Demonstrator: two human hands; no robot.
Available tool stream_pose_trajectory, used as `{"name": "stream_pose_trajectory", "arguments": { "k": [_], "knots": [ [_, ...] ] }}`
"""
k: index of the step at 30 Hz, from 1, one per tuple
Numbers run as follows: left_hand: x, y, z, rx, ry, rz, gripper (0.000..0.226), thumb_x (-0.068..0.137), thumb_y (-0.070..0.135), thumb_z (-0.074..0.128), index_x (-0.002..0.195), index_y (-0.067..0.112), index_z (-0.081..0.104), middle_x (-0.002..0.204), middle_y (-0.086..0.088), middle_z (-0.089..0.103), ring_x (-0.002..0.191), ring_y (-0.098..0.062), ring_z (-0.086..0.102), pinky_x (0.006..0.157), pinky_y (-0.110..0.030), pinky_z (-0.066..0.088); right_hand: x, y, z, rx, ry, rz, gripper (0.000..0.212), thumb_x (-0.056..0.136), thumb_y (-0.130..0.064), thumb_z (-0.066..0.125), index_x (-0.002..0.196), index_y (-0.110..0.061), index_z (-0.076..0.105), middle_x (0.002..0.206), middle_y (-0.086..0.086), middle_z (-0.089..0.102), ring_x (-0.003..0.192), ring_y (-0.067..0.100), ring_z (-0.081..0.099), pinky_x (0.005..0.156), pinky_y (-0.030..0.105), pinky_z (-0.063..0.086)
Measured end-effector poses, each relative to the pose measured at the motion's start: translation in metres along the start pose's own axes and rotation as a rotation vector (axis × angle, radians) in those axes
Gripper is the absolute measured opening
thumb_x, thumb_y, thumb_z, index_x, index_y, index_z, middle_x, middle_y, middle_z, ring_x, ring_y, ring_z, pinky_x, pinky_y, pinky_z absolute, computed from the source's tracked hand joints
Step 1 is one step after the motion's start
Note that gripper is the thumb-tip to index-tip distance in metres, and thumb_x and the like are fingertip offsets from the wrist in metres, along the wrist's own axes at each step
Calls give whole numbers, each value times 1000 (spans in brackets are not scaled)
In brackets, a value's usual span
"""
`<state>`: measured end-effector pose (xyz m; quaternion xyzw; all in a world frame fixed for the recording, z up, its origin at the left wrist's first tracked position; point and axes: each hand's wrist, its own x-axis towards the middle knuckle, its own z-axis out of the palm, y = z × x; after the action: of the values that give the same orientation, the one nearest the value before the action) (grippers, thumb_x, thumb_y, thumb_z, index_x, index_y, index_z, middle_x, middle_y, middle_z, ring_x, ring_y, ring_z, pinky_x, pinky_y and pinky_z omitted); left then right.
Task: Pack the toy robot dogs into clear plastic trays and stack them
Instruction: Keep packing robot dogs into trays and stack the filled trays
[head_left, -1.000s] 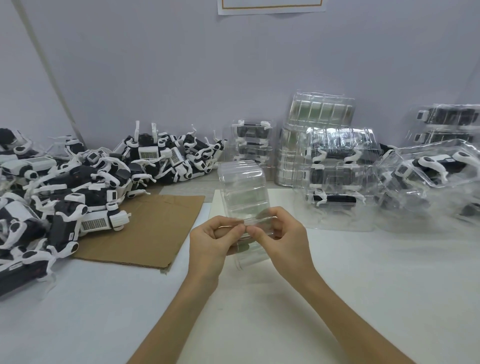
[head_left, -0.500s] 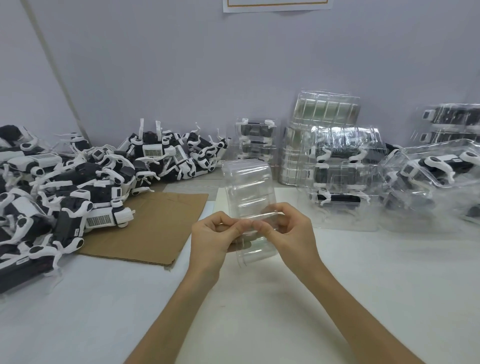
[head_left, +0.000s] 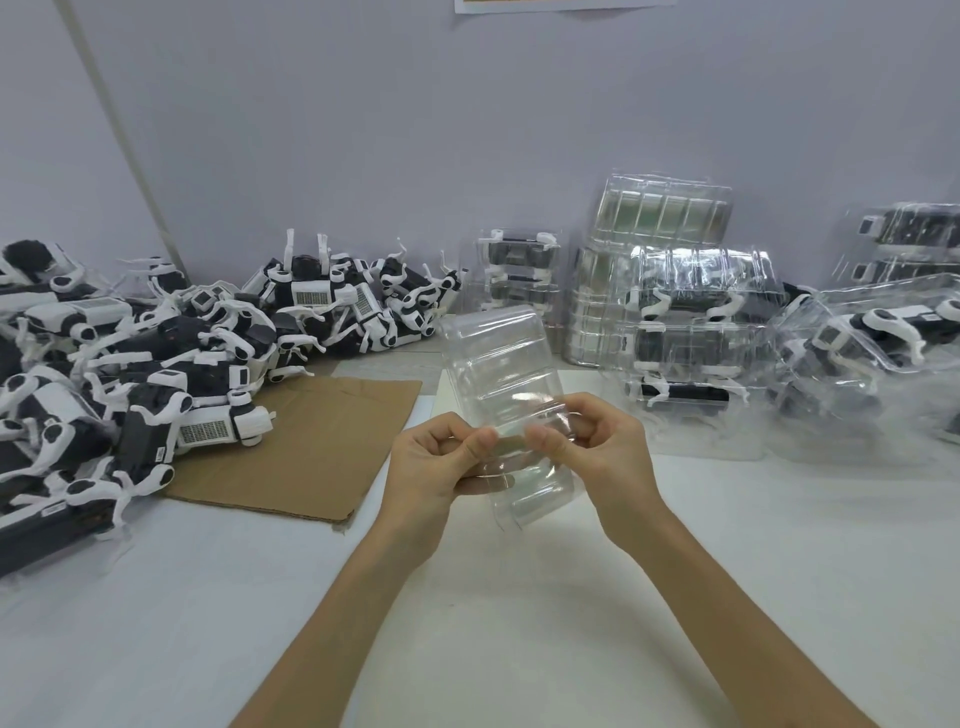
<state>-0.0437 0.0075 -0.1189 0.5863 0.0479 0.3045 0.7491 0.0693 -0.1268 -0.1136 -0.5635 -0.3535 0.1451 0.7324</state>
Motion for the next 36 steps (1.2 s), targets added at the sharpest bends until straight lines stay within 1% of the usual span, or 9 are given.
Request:
{"name": "stream_pose_trajectory", "arguments": {
  "k": [3, 7, 12, 15, 17, 20, 28, 32, 36],
  "knots": [
    [1, 1, -2, 34, 21, -3, 19, 69, 28, 76, 61, 15, 65, 84, -17, 76, 73, -32, 75, 55, -30, 59, 3, -2, 0, 2, 8, -13, 32, 71, -22, 81, 96, -6, 70, 79, 10, 75, 67, 23, 71, 64, 25, 55],
    [10, 19, -39, -103, 278, 47, 13, 77, 22, 64, 67, 16, 69, 69, 0, 73, 57, -11, 68, 49, -21, 55, 8, -12, -29, 121, 202, -9, 19, 74, -21, 73, 87, -10, 66, 66, 0, 69, 57, 12, 64, 58, 19, 50],
    [18, 18, -70, -344, 402, -44, 20, 85, 27, 63, 99, 18, 72, 88, 3, 73, 80, -14, 69, 82, -36, 59, 8, -19, -29, 15, 110, -71, 17, 77, -26, 74, 88, -15, 70, 72, 0, 71, 66, 16, 68, 65, 21, 53],
    [18, 16, -68, -375, 421, -56, 17, 93, 21, 58, 97, 20, 75, 95, 2, 73, 92, -18, 70, 103, -55, 47, 5, -22, -22, -110, 87, -179, 28, 82, -23, 75, 108, -13, 70, 79, 3, 74, 73, 21, 71, 76, 26, 56],
    [19, 18, -71, -419, 436, -44, 15, 87, 22, 62, 97, 21, 73, 93, 4, 75, 90, -15, 73, 92, -53, 56, 4, -24, -23, -210, 110, -232, 26, 86, -15, 74, 112, -15, 68, 83, 7, 74, 79, 26, 71, 82, 31, 56],
    [20, 21, -76, -469, 422, 27, 14, 87, 21, 60, 96, 18, 70, 84, 5, 76, 78, -7, 73, 66, -26, 61, 2, -24, -22, -337, 162, -271, 24, 89, -14, 73, 110, -23, 66, 84, -1, 72, 86, 20, 69, 86, 29, 52],
    [17, 19, -73, -478, 425, 64, 20, 94, 16, 56, 82, 15, 72, 74, 5, 73, 66, -6, 71, 55, -20, 56, 55, -14, -7, -659, 199, -301, 28, 98, -19, 61, 126, -19, 60, 91, -16, 62, 88, -6, 57, 80, 5, 38],
    [18, 17, -73, -475, 415, 51, 8, 87, 18, 60, 87, 14, 67, 72, 5, 73, 64, -6, 70, 52, -19, 55, 100, 10, 2, -960, 84, -259, 37, 98, -15, 60, 134, -17, 58, 110, 0, 69, 106, 18, 60, 101, 35, 40],
    [19, 12, -74, -458, 388, 17, 11, 83, 21, 64, 83, 14, 72, 71, 4, 72, 63, -7, 70, 56, -19, 57, 128, 45, 6, -1382, -64, -192, 40, 98, -24, 60, 137, -27, 55, 127, -1, 66, 122, 21, 54, 106, 36, 24]
  ]
}}
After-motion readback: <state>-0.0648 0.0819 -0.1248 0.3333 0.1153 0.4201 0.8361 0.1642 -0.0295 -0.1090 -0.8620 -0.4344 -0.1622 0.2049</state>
